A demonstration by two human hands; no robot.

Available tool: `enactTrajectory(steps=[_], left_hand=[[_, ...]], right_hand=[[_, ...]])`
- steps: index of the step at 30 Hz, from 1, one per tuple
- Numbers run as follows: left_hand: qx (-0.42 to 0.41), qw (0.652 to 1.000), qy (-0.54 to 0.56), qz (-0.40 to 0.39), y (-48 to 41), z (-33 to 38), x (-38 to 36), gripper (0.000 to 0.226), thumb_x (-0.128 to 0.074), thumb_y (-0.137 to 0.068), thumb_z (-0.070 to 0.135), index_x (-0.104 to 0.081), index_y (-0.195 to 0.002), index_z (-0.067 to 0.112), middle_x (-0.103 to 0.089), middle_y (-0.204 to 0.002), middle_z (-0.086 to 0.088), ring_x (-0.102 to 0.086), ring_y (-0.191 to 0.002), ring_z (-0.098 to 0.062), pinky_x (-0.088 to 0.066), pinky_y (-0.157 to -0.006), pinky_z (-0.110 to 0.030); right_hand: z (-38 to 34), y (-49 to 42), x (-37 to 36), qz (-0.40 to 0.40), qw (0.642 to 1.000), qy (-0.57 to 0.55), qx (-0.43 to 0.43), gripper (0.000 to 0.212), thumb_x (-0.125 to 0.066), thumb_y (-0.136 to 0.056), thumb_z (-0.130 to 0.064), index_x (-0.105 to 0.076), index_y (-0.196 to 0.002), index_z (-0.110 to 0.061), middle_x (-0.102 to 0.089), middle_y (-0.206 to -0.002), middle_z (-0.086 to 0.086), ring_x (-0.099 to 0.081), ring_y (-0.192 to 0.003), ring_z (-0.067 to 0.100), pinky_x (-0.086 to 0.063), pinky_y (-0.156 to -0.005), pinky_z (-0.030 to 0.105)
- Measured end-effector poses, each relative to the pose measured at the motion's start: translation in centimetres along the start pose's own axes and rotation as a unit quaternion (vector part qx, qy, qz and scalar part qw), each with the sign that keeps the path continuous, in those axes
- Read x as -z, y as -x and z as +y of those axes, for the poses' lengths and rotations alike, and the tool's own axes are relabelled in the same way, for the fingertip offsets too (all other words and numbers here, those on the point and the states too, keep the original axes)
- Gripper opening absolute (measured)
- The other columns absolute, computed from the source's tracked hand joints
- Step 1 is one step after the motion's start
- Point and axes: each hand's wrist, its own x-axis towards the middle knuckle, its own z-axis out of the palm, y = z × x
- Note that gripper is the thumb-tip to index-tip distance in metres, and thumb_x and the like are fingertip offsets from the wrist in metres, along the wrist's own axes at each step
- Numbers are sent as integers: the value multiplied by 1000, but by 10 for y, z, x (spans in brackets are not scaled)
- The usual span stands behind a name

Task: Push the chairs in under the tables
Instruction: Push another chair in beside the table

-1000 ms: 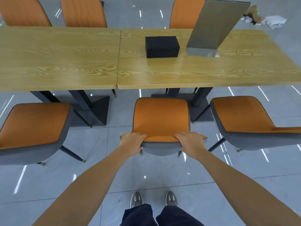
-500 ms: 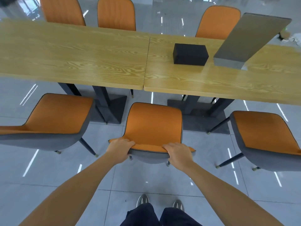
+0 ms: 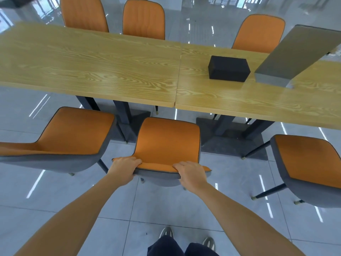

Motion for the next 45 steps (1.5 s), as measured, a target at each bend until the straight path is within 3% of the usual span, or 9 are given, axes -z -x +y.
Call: enactTrajectory(steps=[6,11,14,17,19,22,30,37,45], left_hand=[[16,1000,7,6,-12,-7,5,36,-55,-80,5,-52,-113,20,-58,-106,0,-56,-98,-21,-33,-71,-26],[26,1000,7,14,-10,-4,6,40,-56,-77,3,-51,-114,20,-53,-95,0,-56,-93,-22,-30,-67,-26],[35,999,-1,13,-8,4,9,41,-53,-79,7,-49,-118,21,-55,-102,-1,-56,-94,-22,-29,-66,-26],[13,1000,3,-5,-7,19,11,53,-55,-82,14,-41,-131,26,-53,-125,2,-51,-114,-20,-39,-84,-29],[-12,1000,7,-11,-8,34,12,61,-55,-84,18,-31,-139,28,-40,-145,3,-38,-132,-20,-33,-105,-33],[-66,998,4,-13,-13,68,17,64,-51,-89,25,-20,-145,30,-20,-157,4,-18,-144,-18,-19,-116,-38],[-161,987,-2,16,-41,180,34,66,-34,-97,39,6,-148,26,-2,-160,2,-2,-147,-22,-10,-119,-44],[-195,980,-45,5,-87,322,42,70,-38,-96,39,5,-148,23,-11,-159,-4,-9,-146,-25,-15,-116,-44],[-199,979,-21,-27,-148,578,15,77,-46,-91,39,2,-149,23,-16,-157,-2,-12,-146,-24,-15,-117,-46]], right_hand=[[-3,-14,2,4,1000,17,2,39,-48,-80,0,-55,-114,-17,-64,-104,3,-56,-91,25,-39,-70,31],[-1,-13,3,-5,1000,25,5,38,-52,-83,-4,-52,-119,-17,-63,-112,2,-56,-98,25,-43,-79,33],[-3,-13,7,-29,999,26,0,39,-61,-84,-13,-50,-121,-17,-61,-116,3,-55,-103,25,-44,-84,34],[-3,-10,12,-63,998,12,-16,46,-63,-85,-26,-45,-127,-20,-57,-122,4,-52,-112,26,-41,-92,36],[1,-4,14,-69,997,-1,-38,53,-59,-87,-32,-38,-134,-21,-51,-132,4,-46,-120,26,-37,-99,37],[21,16,16,-61,994,-7,-85,59,-52,-91,-37,-26,-142,-21,-37,-145,5,-34,-133,26,-27,-109,39],[125,97,34,-54,969,0,-242,79,-44,-96,-39,13,-148,-19,11,-159,6,2,-147,26,-8,-119,45],[246,181,56,1,953,-23,-302,86,-46,-95,-41,19,-146,-16,16,-158,8,8,-147,26,-6,-119,45],[433,308,84,38,948,-36,-313,92,-51,-91,-46,15,-147,-17,15,-159,7,9,-147,27,-2,-119,43]])
